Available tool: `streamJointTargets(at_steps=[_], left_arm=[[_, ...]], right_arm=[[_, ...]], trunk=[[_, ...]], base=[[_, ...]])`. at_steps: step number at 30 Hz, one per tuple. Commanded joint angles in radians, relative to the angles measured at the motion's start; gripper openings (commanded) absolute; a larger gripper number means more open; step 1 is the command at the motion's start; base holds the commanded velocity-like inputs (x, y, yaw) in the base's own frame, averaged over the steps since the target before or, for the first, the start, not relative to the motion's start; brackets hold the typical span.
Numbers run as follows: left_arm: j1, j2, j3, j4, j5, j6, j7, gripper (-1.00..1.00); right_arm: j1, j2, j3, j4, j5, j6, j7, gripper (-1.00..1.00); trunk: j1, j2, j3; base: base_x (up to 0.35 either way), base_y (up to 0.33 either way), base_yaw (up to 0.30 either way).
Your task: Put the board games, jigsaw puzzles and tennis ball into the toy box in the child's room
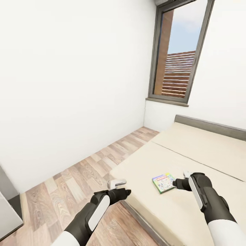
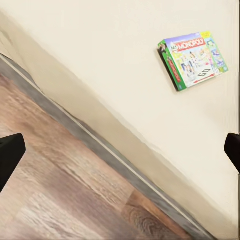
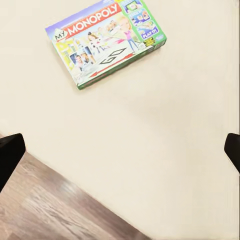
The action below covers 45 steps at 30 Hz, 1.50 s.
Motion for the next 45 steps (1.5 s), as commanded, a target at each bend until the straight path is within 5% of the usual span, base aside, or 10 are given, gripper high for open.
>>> streamJointTargets(at_steps=[1,45], left_arm=[[-0.001,0.0,-0.002,-0.002,0.011,0.003,0.009,1.0],[0.0,0.001,-0.001,-0.001,0.011,0.001,0.009,1.0]], right_arm=[[-0.001,0.0,-0.001,-0.001,-0.003,0.004,0.0,1.0],[-0.001,0.0,0.001,0.002,-0.002,0.003,-0.001,1.0]], trunk=[[0.0,-0.001,-0.001],[0.0,-0.001,-0.018]], base=[[0.0,0.0,-0.281],[0.0,0.0,-0.281]])
